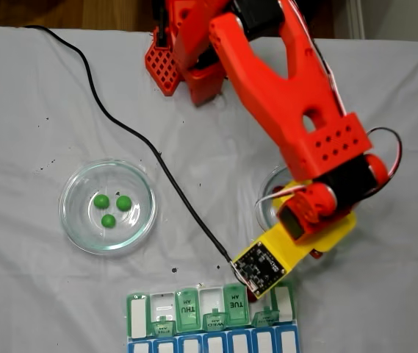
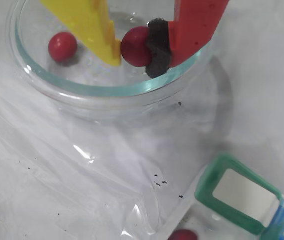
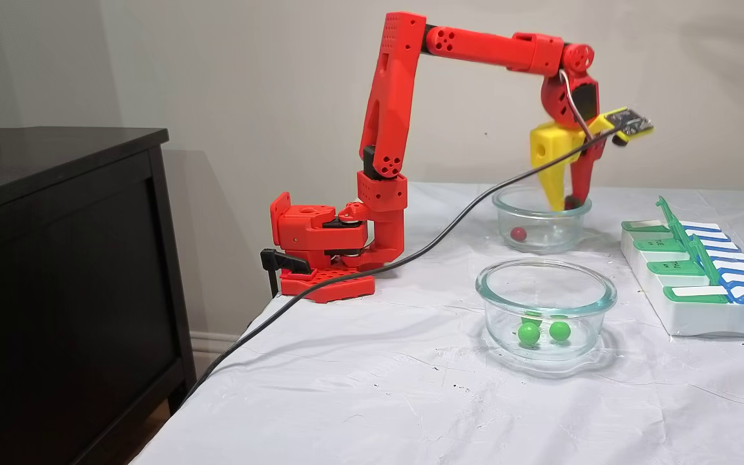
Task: Sort medicines into box.
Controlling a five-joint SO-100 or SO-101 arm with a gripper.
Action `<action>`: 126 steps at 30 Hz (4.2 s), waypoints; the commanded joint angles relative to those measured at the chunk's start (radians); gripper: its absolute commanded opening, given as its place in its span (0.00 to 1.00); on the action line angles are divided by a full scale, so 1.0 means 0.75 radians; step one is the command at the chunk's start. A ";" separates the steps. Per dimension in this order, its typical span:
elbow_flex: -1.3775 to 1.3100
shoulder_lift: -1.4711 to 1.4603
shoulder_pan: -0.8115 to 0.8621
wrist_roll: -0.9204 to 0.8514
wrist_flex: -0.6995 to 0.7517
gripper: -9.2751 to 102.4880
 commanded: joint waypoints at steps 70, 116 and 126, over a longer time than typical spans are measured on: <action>-0.569 -0.170 0.489 -0.331 0.137 0.08; -0.534 -0.368 0.528 -0.689 -0.166 0.23; -0.534 -0.317 0.511 -0.661 -0.074 0.31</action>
